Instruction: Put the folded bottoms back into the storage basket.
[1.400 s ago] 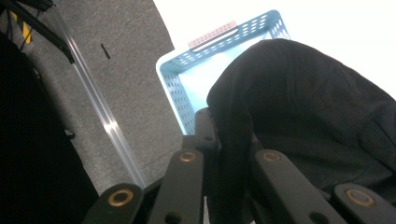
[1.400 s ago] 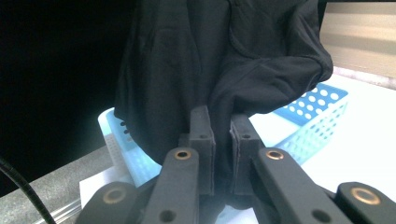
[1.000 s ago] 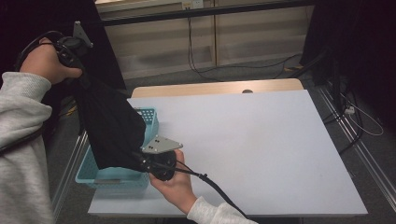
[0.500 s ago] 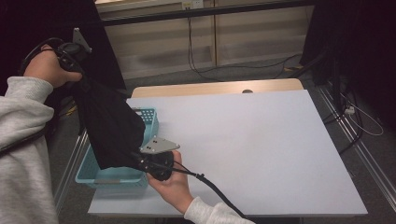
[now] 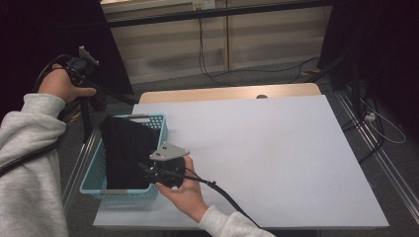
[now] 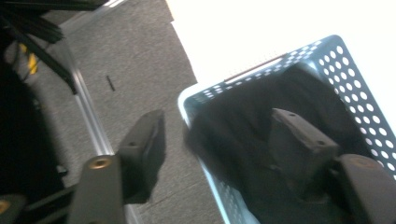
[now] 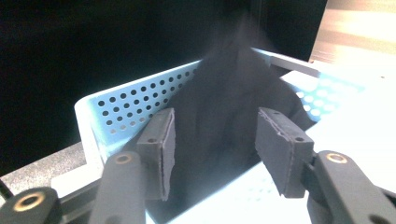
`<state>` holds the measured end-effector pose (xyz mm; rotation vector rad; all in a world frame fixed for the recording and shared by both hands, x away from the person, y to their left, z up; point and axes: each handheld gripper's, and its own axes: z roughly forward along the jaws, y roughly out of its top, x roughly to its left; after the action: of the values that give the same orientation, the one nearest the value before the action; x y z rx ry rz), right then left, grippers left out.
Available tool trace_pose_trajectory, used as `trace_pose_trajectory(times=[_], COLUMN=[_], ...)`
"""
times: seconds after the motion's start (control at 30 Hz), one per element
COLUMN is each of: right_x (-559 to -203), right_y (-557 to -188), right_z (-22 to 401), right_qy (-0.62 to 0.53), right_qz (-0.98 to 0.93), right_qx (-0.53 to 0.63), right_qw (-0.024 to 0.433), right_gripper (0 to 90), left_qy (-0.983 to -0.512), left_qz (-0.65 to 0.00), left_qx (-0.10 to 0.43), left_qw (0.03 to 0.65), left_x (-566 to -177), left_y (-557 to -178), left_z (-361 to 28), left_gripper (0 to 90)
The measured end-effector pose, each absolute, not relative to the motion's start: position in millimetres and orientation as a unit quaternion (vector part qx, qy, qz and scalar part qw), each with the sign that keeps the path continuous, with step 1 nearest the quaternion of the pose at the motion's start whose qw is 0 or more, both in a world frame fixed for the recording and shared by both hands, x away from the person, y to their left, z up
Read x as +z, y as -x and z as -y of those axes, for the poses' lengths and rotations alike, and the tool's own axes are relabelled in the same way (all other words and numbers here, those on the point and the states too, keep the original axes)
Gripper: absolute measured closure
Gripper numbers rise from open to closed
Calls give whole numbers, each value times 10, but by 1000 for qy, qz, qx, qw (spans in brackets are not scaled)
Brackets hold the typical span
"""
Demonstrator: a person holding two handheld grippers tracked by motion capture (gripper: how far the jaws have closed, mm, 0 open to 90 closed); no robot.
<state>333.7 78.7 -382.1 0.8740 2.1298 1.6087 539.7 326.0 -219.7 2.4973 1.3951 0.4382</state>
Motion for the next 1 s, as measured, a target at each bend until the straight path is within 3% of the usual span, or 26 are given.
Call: trace_pose_trajectory(times=[0.2,0.47,1.0], right_x=[-3788,-3923,-4140], right_y=[-3367,-3438,-3421], right_z=[-387,116,634], right_qy=[-311,-332,-329], right_qz=[-750,-747,-782], right_qx=[554,545,497], right_qw=[184,187,185], right_gripper=[311,259,190], left_qy=[-864,-864,-866], left_qz=[-467,-464,-456], left_qx=[128,118,109], left_qw=[137,157,173], left_x=[-2404,-2595,-2930], left_y=[-5288,-5179,-5037], left_z=[-3207,-3155,-3011], left_gripper=[306,278,272])
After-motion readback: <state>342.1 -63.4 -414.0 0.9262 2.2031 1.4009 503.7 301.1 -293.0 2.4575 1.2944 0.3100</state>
